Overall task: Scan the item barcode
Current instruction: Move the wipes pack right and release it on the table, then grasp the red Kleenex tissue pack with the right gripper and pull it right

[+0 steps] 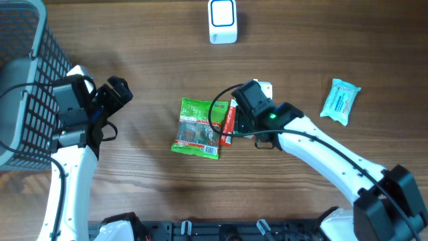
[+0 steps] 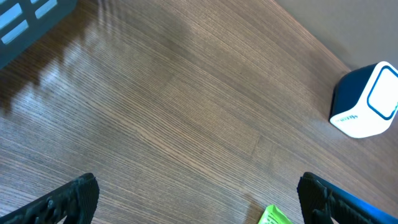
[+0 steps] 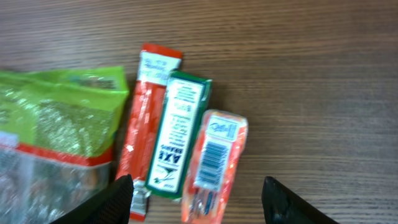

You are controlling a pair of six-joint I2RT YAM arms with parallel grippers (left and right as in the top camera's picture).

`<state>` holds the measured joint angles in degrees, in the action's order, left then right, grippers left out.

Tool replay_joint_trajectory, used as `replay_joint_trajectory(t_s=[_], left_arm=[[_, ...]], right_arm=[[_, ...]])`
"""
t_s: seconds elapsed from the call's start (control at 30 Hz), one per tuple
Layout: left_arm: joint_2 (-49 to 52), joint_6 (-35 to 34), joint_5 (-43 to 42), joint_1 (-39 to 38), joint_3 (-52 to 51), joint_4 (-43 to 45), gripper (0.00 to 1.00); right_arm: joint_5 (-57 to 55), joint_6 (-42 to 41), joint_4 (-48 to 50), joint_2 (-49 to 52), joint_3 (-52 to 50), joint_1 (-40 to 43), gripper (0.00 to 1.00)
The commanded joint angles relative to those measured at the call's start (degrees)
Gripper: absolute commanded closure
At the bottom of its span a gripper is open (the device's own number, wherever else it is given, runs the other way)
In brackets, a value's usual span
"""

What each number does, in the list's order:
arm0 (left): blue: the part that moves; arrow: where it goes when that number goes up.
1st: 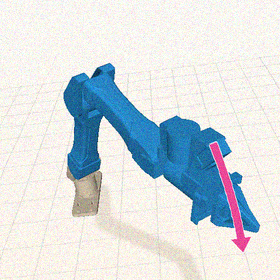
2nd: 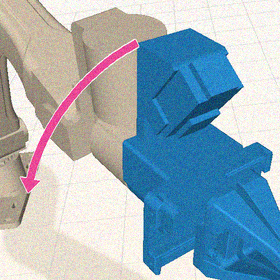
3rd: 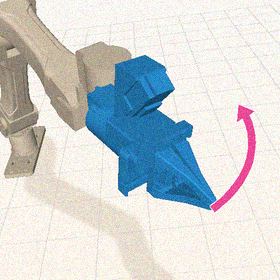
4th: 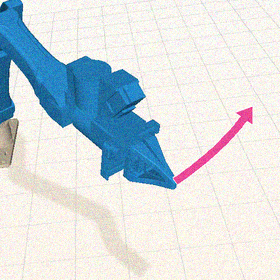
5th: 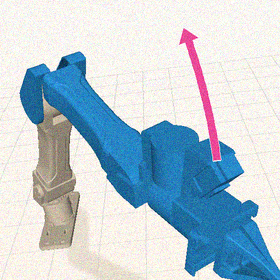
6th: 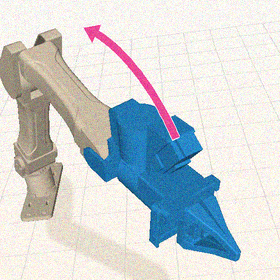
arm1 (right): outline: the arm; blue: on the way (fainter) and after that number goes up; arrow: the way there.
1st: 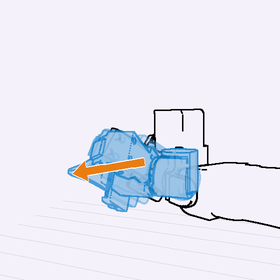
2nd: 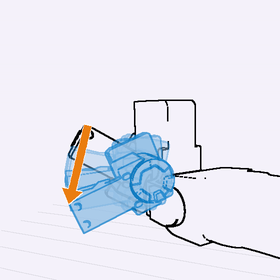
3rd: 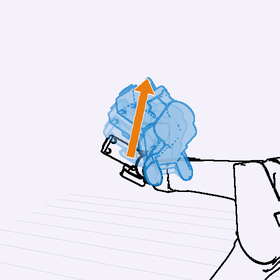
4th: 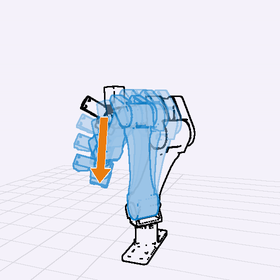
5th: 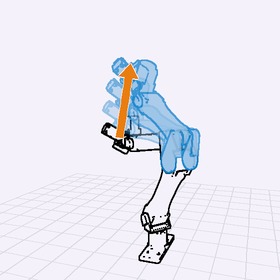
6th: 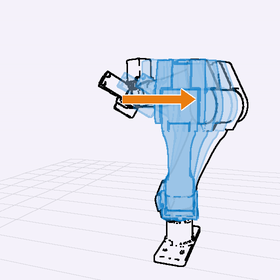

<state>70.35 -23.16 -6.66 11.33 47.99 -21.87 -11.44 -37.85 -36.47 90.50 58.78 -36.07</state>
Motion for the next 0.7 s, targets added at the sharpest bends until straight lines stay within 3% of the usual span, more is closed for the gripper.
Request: replay_joint_trajectory(t_s=[0.0,0.17,0.33,0.57,0.67], left_arm=[[0.3,0.9,0.8,0.2,0.4,0.2,0.0],[0.3,0.9,0.8,0.2,0.4,0.1,0.0],[0.3,0.9,0.8,0.2,0.4,0.2,0.0],[0.3,0.9,0.8,0.2,0.4,0.2,0.0],[0.3,0.9,0.8,0.2,0.4,0.1,0.0]], right_arm=[[-2.9,-5.1,0.3,2.9,-0.4,0.4,0.33],[1.0,-5.8,1.7,5.8,-0.4,0.3,0.34],[1.2,-5.7,2.4,6.7,-0.4,0.4,0.44],[1.0,-4.0,1.7,6.6,-0.4,2.7,0.68],[1.0,-3.2,1.5,6.6,-0.4,3.1,0.69]])
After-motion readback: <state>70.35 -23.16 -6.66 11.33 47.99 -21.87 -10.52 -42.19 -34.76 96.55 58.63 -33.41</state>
